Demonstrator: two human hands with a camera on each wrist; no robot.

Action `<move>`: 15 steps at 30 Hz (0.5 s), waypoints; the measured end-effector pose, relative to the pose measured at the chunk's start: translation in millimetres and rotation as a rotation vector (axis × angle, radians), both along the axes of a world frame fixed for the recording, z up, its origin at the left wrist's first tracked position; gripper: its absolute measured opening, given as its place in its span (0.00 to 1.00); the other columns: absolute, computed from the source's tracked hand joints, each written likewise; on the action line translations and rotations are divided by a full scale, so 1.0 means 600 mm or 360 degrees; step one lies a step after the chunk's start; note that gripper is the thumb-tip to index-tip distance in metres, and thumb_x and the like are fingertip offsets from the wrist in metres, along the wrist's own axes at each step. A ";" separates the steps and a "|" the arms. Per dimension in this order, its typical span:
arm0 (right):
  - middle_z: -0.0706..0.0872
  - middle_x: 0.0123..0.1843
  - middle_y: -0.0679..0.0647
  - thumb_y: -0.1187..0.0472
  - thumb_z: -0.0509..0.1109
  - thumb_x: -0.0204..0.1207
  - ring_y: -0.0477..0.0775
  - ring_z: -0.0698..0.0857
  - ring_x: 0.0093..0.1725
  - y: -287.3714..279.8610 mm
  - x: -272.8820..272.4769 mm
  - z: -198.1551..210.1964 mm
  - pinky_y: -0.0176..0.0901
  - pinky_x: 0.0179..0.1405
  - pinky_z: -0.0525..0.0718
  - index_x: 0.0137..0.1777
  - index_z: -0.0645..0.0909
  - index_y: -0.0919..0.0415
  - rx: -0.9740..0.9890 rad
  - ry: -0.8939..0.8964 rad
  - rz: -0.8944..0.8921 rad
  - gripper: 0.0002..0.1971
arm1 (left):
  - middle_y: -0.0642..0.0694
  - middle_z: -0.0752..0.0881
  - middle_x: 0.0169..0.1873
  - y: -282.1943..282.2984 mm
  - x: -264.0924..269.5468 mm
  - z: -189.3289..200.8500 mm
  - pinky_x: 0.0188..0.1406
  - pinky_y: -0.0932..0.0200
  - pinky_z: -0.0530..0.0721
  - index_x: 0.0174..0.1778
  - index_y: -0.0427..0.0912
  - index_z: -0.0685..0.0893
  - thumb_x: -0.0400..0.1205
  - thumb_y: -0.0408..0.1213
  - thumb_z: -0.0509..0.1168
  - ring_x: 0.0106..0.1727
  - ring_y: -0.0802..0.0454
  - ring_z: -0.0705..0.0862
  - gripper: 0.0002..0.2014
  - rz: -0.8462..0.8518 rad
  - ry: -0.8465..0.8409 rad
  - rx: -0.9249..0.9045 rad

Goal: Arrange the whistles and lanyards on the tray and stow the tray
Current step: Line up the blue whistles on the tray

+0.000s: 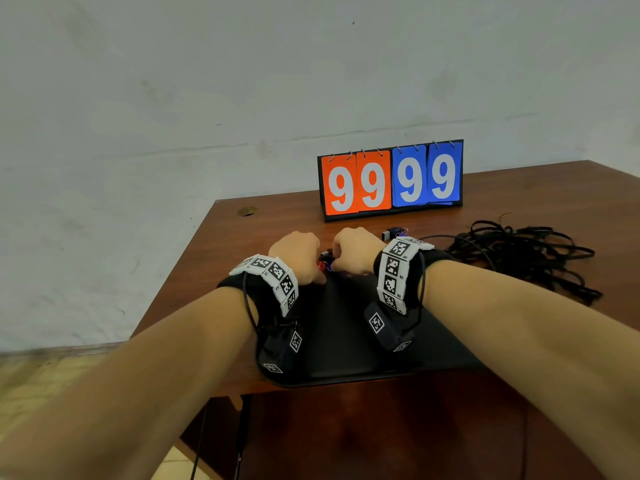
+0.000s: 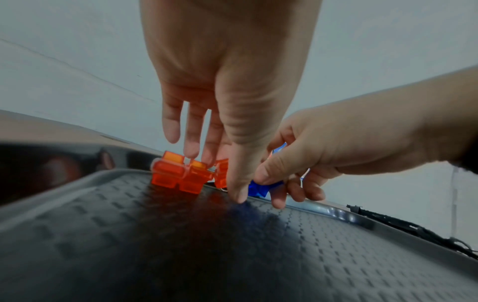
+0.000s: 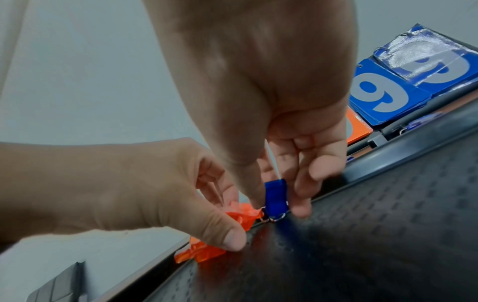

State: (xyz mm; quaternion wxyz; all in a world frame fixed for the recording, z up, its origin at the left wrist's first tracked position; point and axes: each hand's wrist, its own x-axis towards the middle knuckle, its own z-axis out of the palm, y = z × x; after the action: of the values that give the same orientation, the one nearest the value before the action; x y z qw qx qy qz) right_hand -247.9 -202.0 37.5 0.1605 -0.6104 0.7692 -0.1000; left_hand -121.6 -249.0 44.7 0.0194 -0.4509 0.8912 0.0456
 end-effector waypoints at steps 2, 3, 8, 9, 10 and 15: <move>0.91 0.44 0.56 0.53 0.75 0.77 0.54 0.90 0.42 0.002 0.002 0.001 0.47 0.48 0.90 0.54 0.84 0.60 0.0046 -0.0009 0.0041 0.12 | 0.47 0.86 0.42 0.000 -0.001 -0.002 0.48 0.49 0.88 0.42 0.44 0.80 0.70 0.51 0.80 0.44 0.46 0.86 0.19 -0.0019 -0.0034 0.0021; 0.92 0.44 0.56 0.52 0.75 0.77 0.54 0.91 0.42 0.003 0.003 0.002 0.48 0.49 0.90 0.55 0.83 0.60 0.0073 -0.0019 0.0059 0.13 | 0.47 0.86 0.42 0.001 -0.002 -0.003 0.50 0.47 0.88 0.43 0.44 0.81 0.69 0.52 0.80 0.44 0.46 0.86 0.19 -0.0024 -0.0047 0.0023; 0.91 0.46 0.58 0.54 0.77 0.76 0.55 0.92 0.40 0.010 0.002 0.005 0.46 0.46 0.92 0.58 0.82 0.61 0.0144 -0.0091 0.0075 0.15 | 0.48 0.87 0.45 0.004 -0.002 -0.004 0.56 0.47 0.85 0.49 0.45 0.84 0.70 0.54 0.79 0.48 0.46 0.85 0.21 -0.0066 -0.0115 -0.0013; 0.91 0.45 0.59 0.54 0.77 0.76 0.56 0.91 0.39 0.013 0.002 0.005 0.45 0.44 0.91 0.58 0.82 0.62 0.0154 -0.0122 0.0078 0.15 | 0.48 0.87 0.45 0.005 -0.002 -0.003 0.56 0.47 0.83 0.49 0.45 0.84 0.70 0.54 0.79 0.49 0.46 0.85 0.21 -0.0082 -0.0127 -0.0034; 0.91 0.45 0.59 0.55 0.77 0.76 0.57 0.91 0.40 0.015 0.001 0.006 0.45 0.43 0.91 0.58 0.83 0.63 0.0158 -0.0137 0.0088 0.16 | 0.49 0.87 0.46 0.005 -0.002 -0.003 0.56 0.48 0.81 0.48 0.46 0.84 0.70 0.54 0.79 0.49 0.46 0.84 0.20 -0.0093 -0.0135 -0.0048; 0.89 0.53 0.59 0.58 0.79 0.73 0.59 0.91 0.48 0.019 -0.008 0.005 0.50 0.48 0.92 0.64 0.83 0.62 0.0171 -0.0081 0.0146 0.20 | 0.49 0.87 0.47 0.008 0.003 -0.001 0.57 0.49 0.81 0.50 0.45 0.86 0.74 0.46 0.76 0.51 0.47 0.84 0.13 -0.0092 -0.0133 -0.0013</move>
State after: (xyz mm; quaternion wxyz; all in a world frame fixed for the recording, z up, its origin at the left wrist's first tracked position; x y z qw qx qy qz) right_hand -252.8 -190.6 40.2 0.2169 -0.6328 0.7403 -0.0664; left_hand -119.9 -244.2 44.2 0.0559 -0.4264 0.9025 0.0226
